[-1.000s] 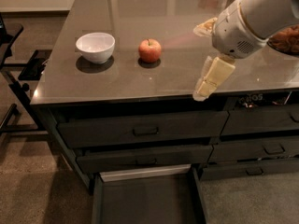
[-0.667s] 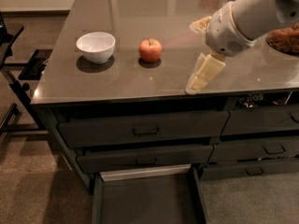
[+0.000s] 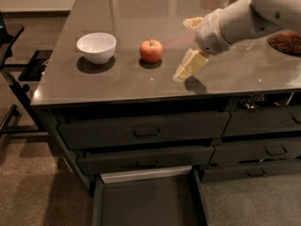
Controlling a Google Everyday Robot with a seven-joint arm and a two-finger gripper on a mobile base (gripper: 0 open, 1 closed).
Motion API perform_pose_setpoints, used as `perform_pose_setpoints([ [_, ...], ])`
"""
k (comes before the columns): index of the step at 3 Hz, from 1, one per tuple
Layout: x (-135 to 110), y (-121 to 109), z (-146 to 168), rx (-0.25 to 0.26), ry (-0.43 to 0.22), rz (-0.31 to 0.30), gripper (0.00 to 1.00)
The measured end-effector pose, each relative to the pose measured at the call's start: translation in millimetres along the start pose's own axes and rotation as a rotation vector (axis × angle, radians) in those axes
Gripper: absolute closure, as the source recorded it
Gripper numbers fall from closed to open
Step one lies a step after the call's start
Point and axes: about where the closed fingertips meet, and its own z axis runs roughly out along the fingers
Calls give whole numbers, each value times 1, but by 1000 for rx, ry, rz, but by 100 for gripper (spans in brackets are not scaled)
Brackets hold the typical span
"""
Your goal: Place apple into bottom drawer
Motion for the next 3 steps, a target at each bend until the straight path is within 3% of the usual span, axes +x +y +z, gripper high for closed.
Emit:
perform_pose_setpoints([
  [1,9,-28,34,1,-64,41,0],
  [3,2,-54,84,-75,-224,102,0],
])
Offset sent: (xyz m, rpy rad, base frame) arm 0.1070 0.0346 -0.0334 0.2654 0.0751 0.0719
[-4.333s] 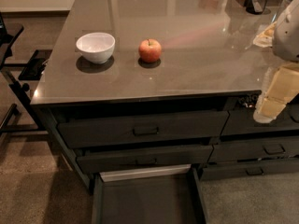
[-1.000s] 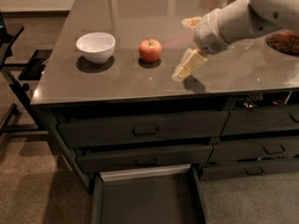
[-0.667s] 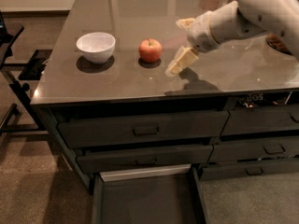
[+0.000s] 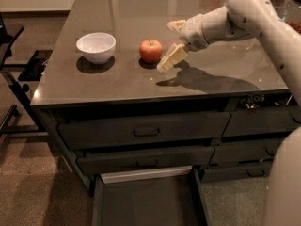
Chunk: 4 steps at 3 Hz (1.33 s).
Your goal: Place apple into bottom drawer
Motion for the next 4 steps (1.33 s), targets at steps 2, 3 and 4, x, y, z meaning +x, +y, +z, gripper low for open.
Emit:
perform_pose_setpoints([
  [2,-3,3,31,-58,-70,88,0],
  [3,-4,8,45,-97,-75,137,18],
  [4,-4,8,45,-98,-75,138,42],
])
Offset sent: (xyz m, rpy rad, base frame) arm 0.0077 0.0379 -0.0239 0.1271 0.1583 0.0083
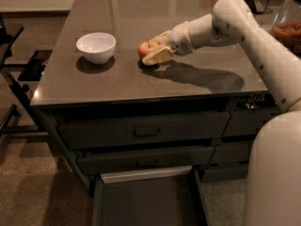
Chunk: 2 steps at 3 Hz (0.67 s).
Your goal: Place apple into bottom drawer
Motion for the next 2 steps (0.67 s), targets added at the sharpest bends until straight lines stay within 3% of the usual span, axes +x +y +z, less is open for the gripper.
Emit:
perform_pose_setpoints([
  [2,0,0,0,0,0,0,88],
])
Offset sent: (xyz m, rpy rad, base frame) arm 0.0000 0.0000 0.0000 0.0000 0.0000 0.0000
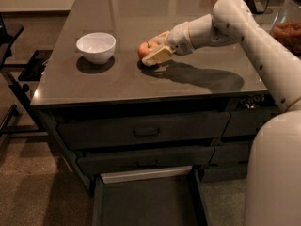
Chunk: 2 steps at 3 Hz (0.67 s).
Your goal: Place apple into bottom drawer
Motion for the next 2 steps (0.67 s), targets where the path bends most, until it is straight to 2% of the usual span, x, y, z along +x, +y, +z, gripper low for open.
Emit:
perform_pose_setpoints([
  [1,-3,2,-12,11,12,-8,100],
  [2,-15,18,-45,51,-17,-22,100],
])
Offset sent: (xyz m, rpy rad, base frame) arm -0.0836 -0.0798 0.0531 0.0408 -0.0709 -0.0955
